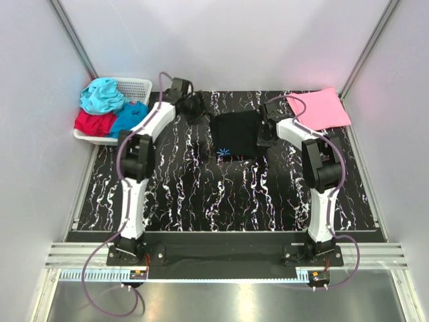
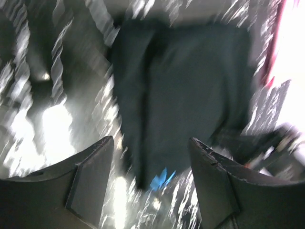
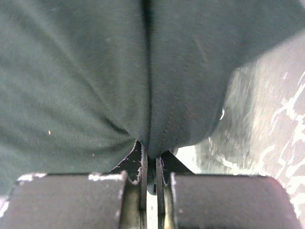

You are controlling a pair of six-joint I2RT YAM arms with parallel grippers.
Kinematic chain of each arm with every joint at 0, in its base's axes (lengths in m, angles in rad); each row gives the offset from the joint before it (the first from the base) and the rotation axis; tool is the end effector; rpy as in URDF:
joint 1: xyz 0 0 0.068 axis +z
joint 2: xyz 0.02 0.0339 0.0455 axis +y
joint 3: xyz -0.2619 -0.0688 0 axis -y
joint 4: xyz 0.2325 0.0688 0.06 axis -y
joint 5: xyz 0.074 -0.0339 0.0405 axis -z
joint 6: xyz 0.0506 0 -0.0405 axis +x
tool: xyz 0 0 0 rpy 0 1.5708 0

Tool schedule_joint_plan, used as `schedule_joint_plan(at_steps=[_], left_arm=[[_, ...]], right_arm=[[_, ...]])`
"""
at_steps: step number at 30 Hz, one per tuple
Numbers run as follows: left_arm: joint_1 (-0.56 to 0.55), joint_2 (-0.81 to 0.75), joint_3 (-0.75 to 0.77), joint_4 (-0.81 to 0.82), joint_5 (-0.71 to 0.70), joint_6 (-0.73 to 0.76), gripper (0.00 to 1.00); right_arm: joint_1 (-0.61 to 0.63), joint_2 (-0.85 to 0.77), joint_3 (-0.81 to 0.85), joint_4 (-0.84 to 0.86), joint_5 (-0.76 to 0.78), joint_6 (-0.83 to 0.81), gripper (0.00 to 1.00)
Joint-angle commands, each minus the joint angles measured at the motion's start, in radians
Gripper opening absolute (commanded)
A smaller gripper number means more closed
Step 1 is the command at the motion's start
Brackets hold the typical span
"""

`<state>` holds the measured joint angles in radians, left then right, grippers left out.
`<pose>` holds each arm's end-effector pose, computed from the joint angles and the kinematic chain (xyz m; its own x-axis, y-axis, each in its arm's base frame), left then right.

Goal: Fold and stack the t-shirts
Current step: Fold the tshirt

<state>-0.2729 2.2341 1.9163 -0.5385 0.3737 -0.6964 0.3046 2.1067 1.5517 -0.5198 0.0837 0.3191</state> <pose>0.4767 -0.1526 0.2127 -0.8668 -0.3775 -0.3258 -0.0974 0.7689 -0.6319 0.4231 0.1286 0.1577 -0.8785 0.0515 -0.4749 0.0155 0.9967 0.0795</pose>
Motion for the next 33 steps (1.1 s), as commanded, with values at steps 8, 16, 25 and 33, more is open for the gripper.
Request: schedule_joint_plan(at_steps=[8, 16, 25, 33], left_arm=[[-0.052, 0.341, 0.444, -0.058, -0.085, -0.103, 0.67], [-0.068, 0.292, 0.264, 0.113, 0.068, -0.104, 0.67], [-0.107, 0.344, 0.322, 0.101, 0.149, -0.083, 0.56], [-0.158, 0.400, 0.428, -0.043, 0.134, -0.009, 0.58]], right_arm=[[0.014, -0.129, -0.105, -0.025, -0.117, -0.011, 0.00], [0.062, -0.137, -0.101, -0.017, -0.193, -0.002, 0.00], [0.057, -0.139, -0.105, -0.059, 0.011, 0.041, 0.00], [0.015, -0.128, -0.127, -0.103, 0.145, 0.126, 0.00]])
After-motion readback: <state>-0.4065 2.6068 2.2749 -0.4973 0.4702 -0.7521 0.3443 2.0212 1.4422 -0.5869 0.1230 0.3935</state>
